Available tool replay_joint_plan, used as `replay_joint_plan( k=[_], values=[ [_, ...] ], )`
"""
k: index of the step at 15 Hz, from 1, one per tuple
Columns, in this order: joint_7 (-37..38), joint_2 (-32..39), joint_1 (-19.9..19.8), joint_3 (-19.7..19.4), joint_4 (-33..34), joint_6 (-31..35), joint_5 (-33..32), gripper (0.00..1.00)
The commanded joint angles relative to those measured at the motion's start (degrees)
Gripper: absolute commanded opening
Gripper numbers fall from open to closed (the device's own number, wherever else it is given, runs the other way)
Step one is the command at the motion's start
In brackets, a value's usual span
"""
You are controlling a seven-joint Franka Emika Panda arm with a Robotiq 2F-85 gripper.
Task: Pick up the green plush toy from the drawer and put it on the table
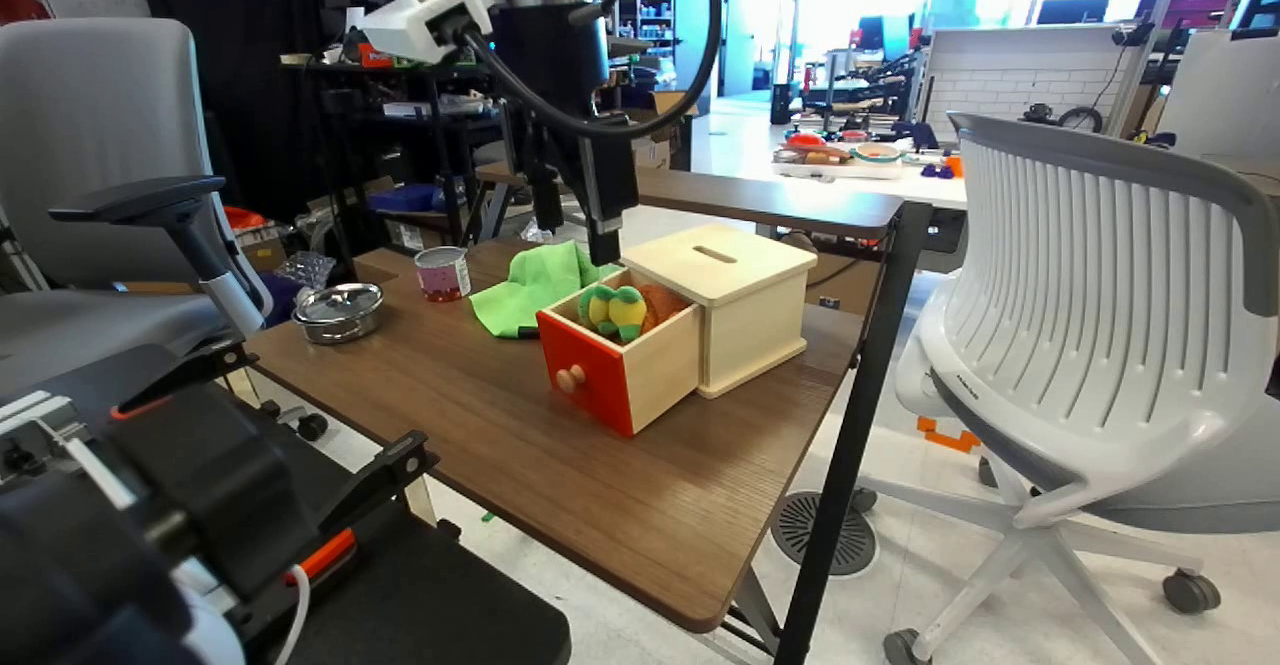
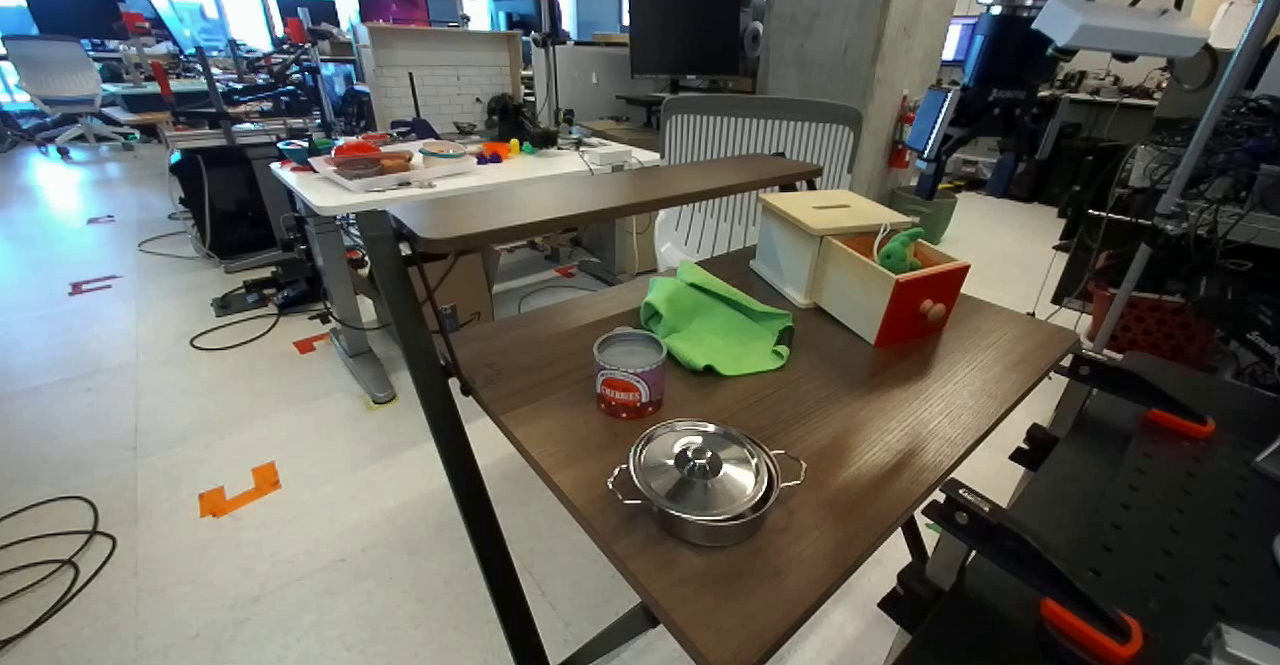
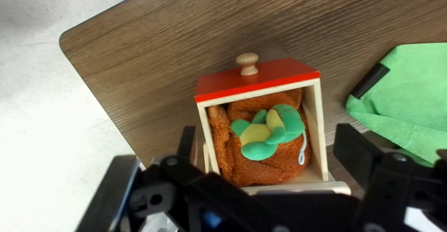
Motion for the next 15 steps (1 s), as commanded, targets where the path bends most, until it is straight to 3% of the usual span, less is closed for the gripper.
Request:
replay_joint_plan(
  k=[1,13,14,15],
  values=[
    [1.17,4.14,-1.23,0.06,2.75,1.68,-0.67,1.00],
    [5.97,14.29,-0.63,1.35,8.58,8.08,1.12,1.00],
    [5.97,14.68,-0.72,1.67,8.94,8.01,1.27,0.75],
    [6.02,14.75,-0.71,1.93,8.99,7.95,1.35,0.72]
  ],
)
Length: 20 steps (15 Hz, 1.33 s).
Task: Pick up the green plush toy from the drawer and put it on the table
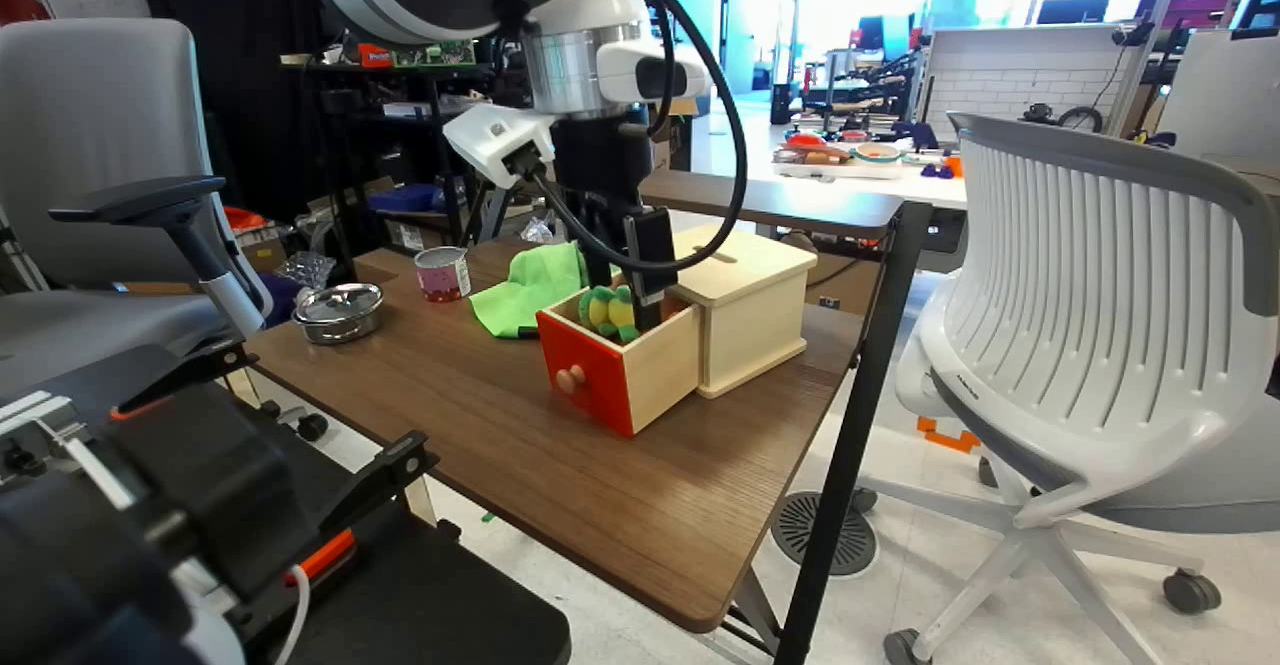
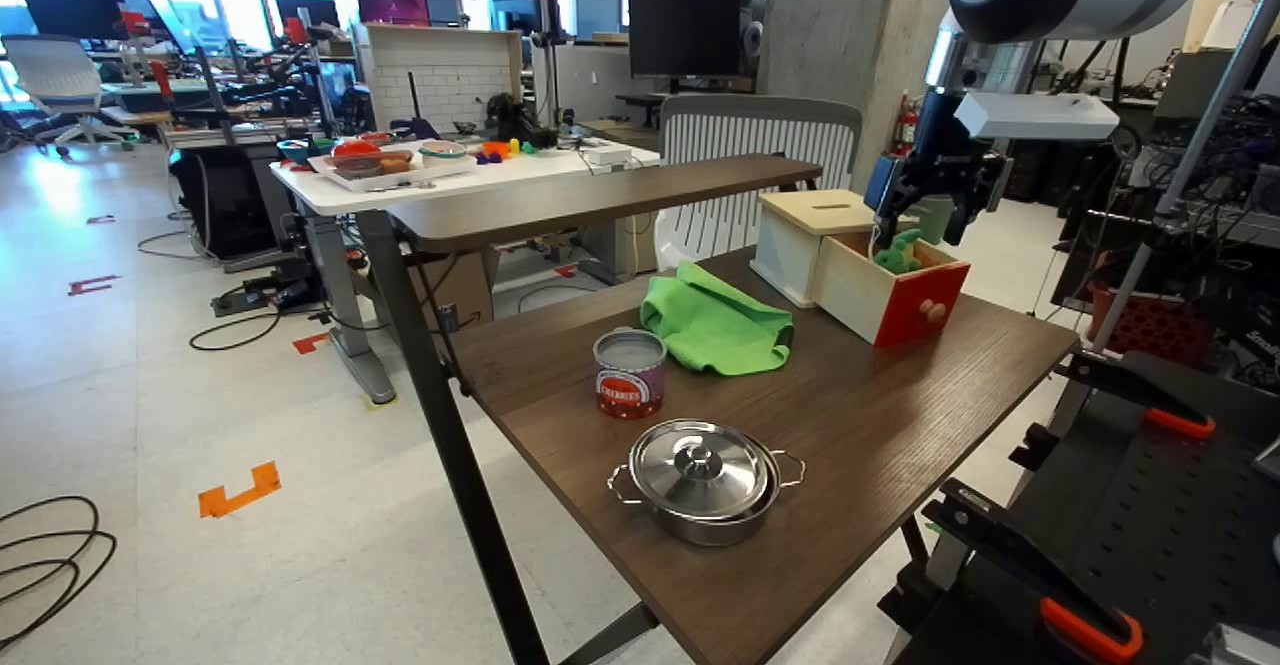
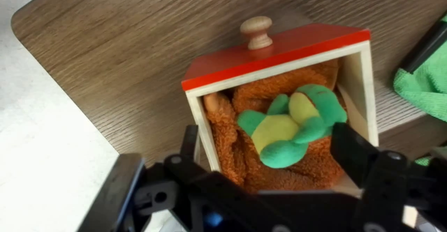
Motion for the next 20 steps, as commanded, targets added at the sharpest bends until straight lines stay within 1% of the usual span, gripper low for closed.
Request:
replay_joint_plan(
  k=[1,2,9,11,12,13,14,16,18,20],
  values=[
    [0.73,1.76,0.00,1.07,1.80,0.95,1.18,0.66],
    [0.88,1.78,0.13,1.13,1.84,0.99,1.08,0.56],
    [0.33,0.79,-0.04,1.63,1.31,0.77,0.95,0.04],
    [-0.20,-0.83,-0.09,1.63,-0.37,1.31,0.76,0.00],
    [-0.73,-1.75,-0.23,1.79,-1.28,1.51,0.74,0.00],
    [-1.71,-3.22,-0.53,2.17,-2.62,1.70,0.85,0.02],
    [-2.86,-4.87,-0.82,2.61,-3.96,1.74,0.99,0.01],
    [-4.83,-7.80,-1.00,3.30,-6.11,2.62,1.14,0.02],
    [-7.93,-11.29,-1.75,5.21,-8.62,4.08,2.52,0.02],
    [-11.73,-14.63,-2.47,7.65,-10.55,4.35,5.47,0.02]
  ],
)
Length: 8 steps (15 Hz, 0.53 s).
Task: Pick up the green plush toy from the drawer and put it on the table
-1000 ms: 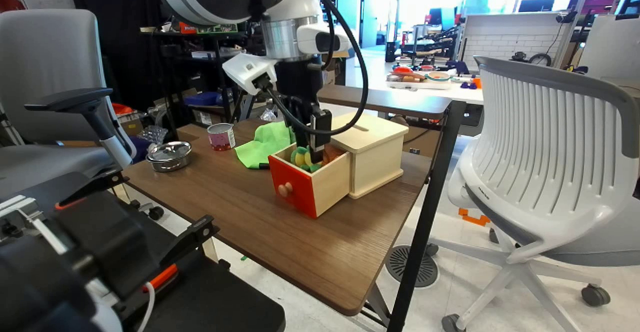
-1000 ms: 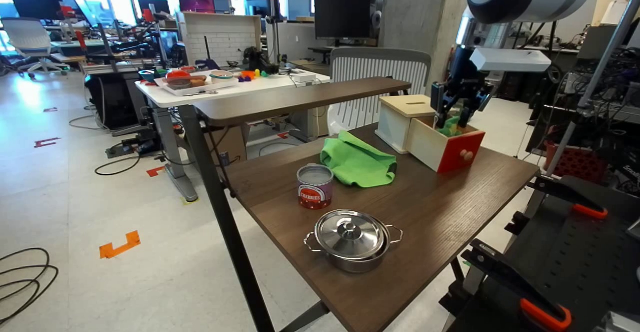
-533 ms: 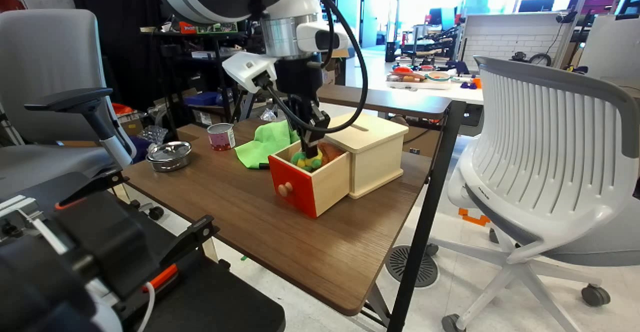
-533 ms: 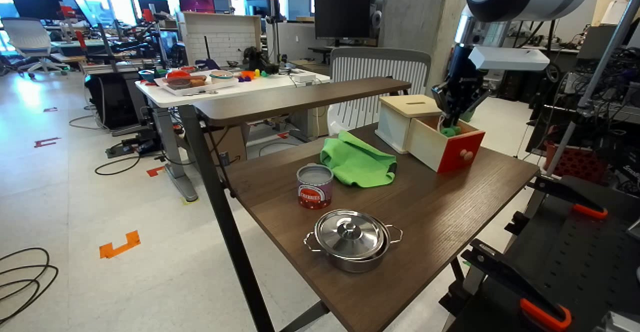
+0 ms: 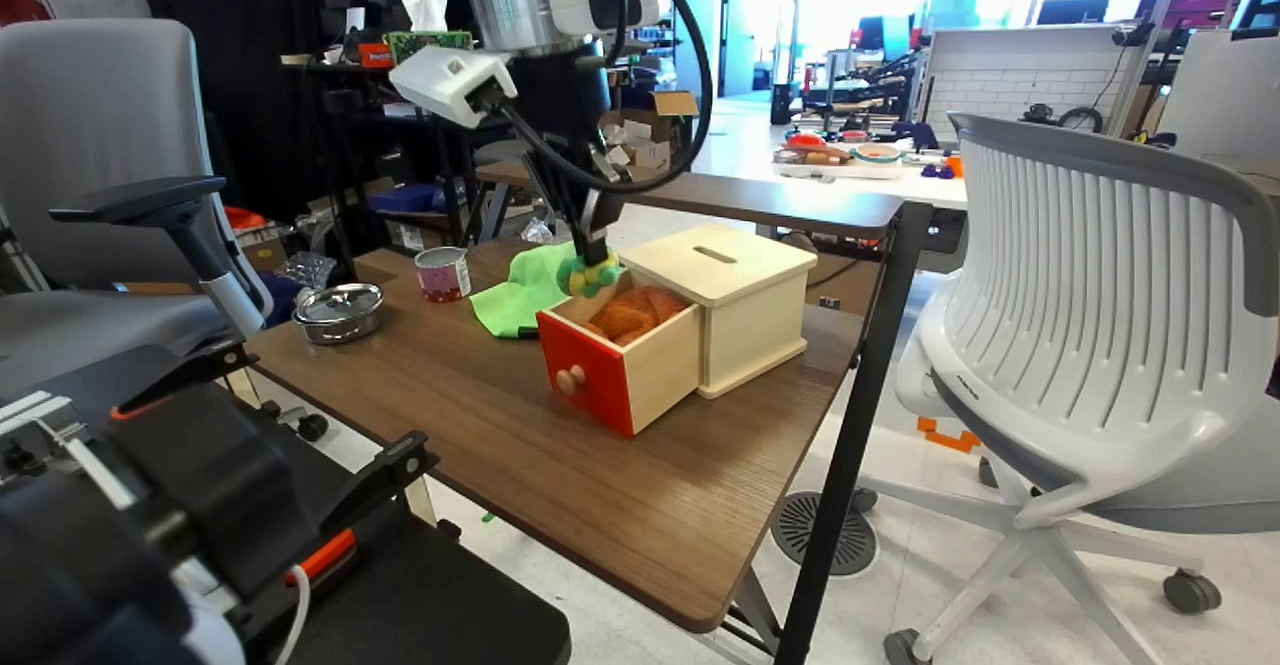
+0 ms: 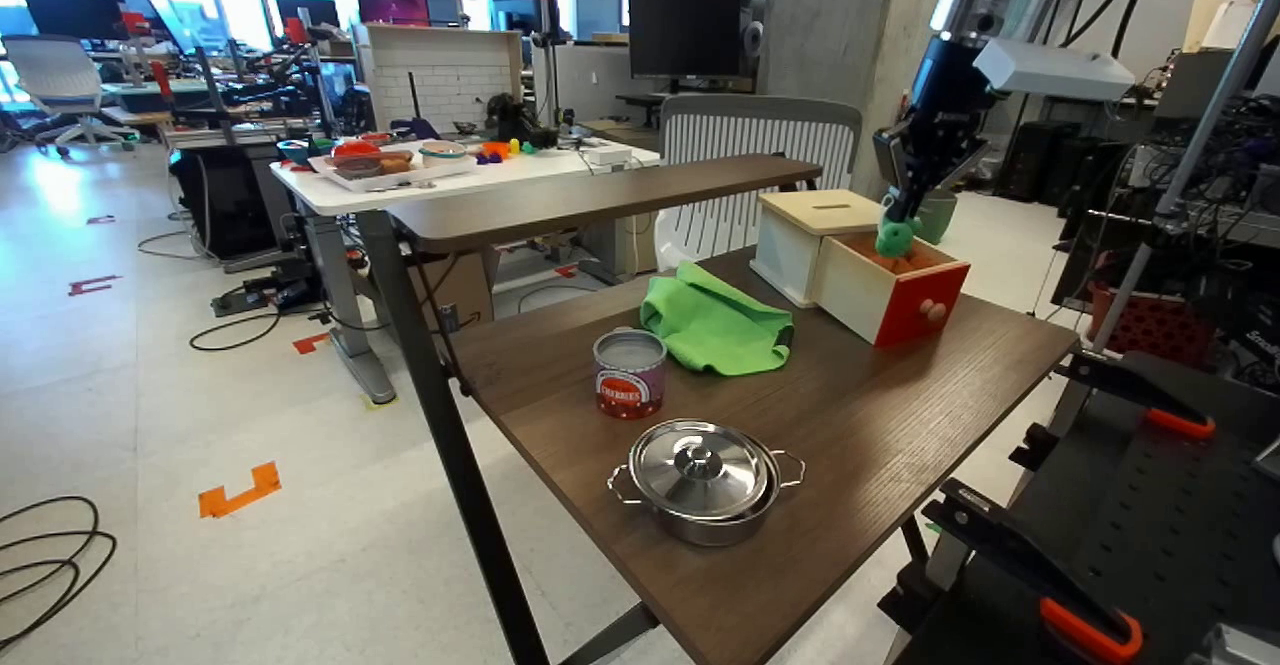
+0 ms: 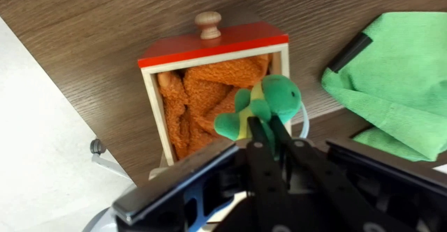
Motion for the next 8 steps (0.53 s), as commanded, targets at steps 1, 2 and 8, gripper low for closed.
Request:
replay_joint_plan(
  k=[1,2,8],
  values=[
    [-8.15,-7.68,-2.40,5.11,-5.39,1.02,6.44,0.02],
    [-10.65,-8.57,-2.53,6.27,-5.86,0.65,8.99,0.02],
    [-23.11,-8.46,-0.83,10.68,-8.40,-0.66,19.57,0.02]
  ],
)
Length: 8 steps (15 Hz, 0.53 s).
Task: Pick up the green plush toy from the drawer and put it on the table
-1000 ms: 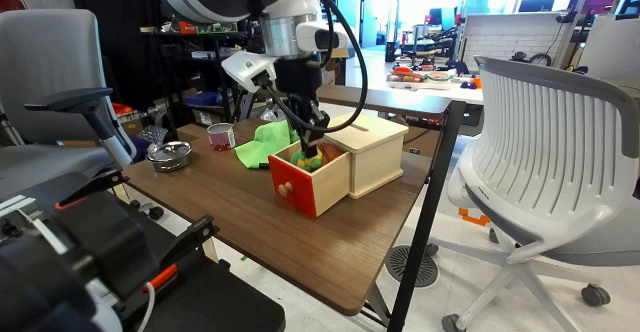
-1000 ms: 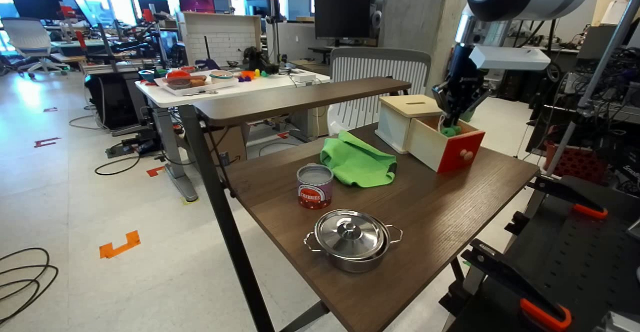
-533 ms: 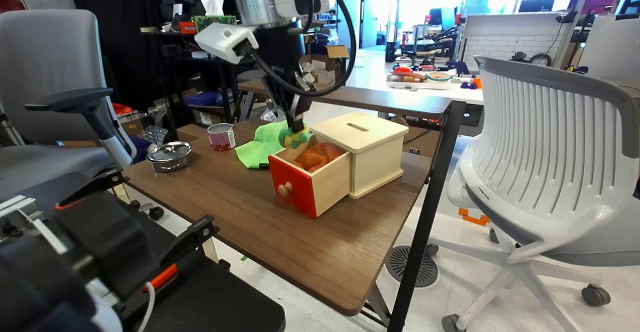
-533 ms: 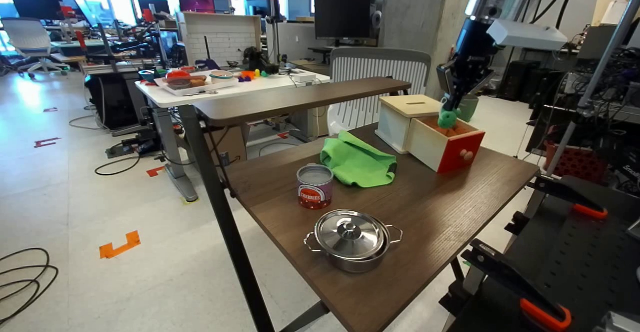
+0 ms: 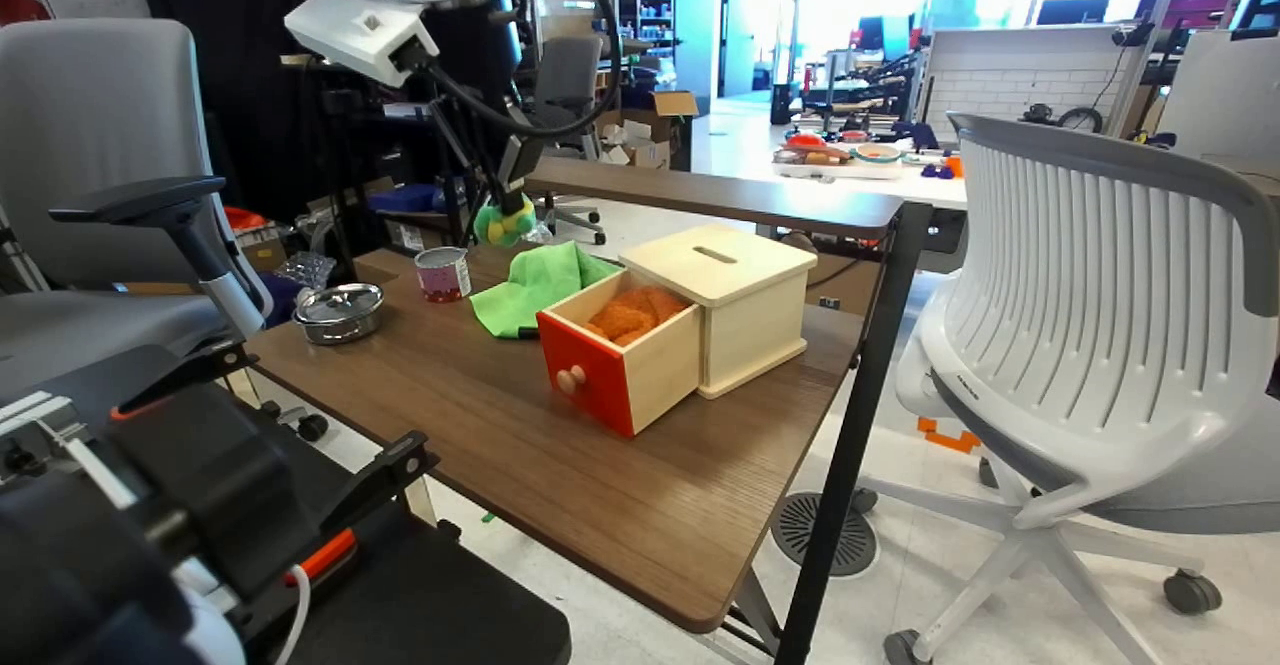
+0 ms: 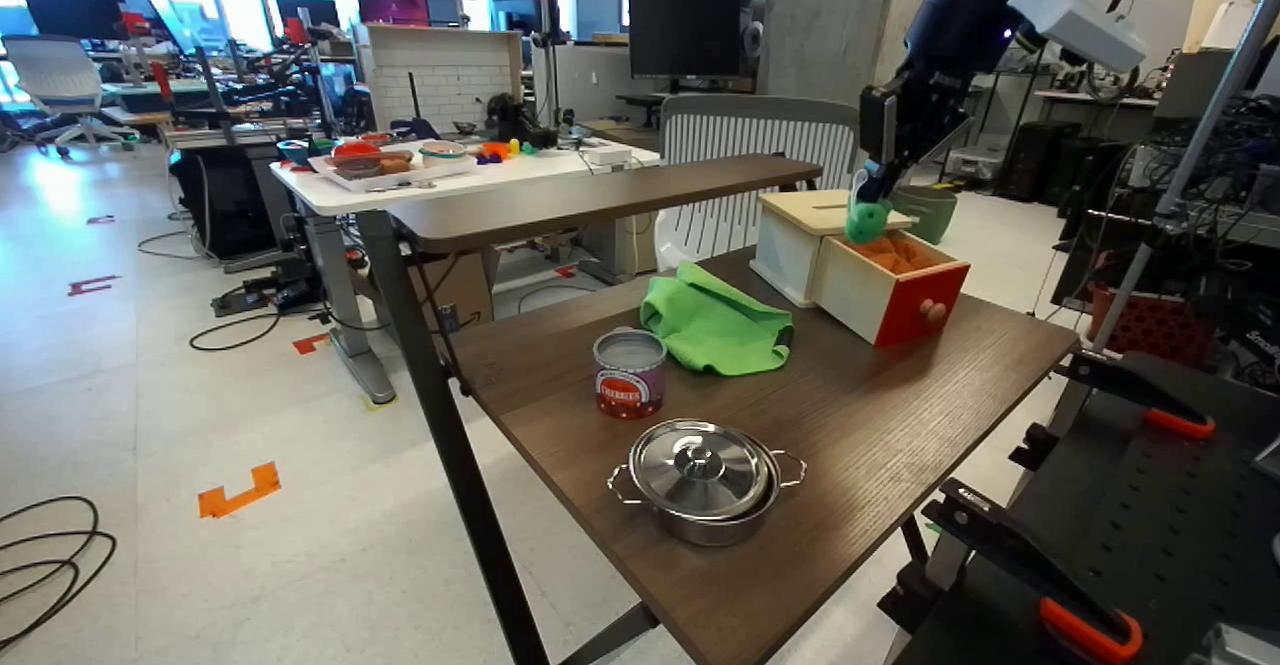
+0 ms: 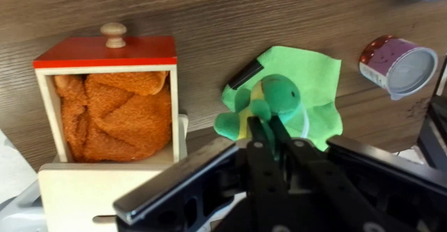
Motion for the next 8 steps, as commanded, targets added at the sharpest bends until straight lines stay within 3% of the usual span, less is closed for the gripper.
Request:
replay_joint_plan(
  k=[1,8],
  values=[
    [-5.60,0.50,0.53,1.98,-2.56,-0.30,3.08,0.02],
    [-1.79,8.13,2.48,1.32,-5.42,5.81,-4.91,0.02]
  ],
)
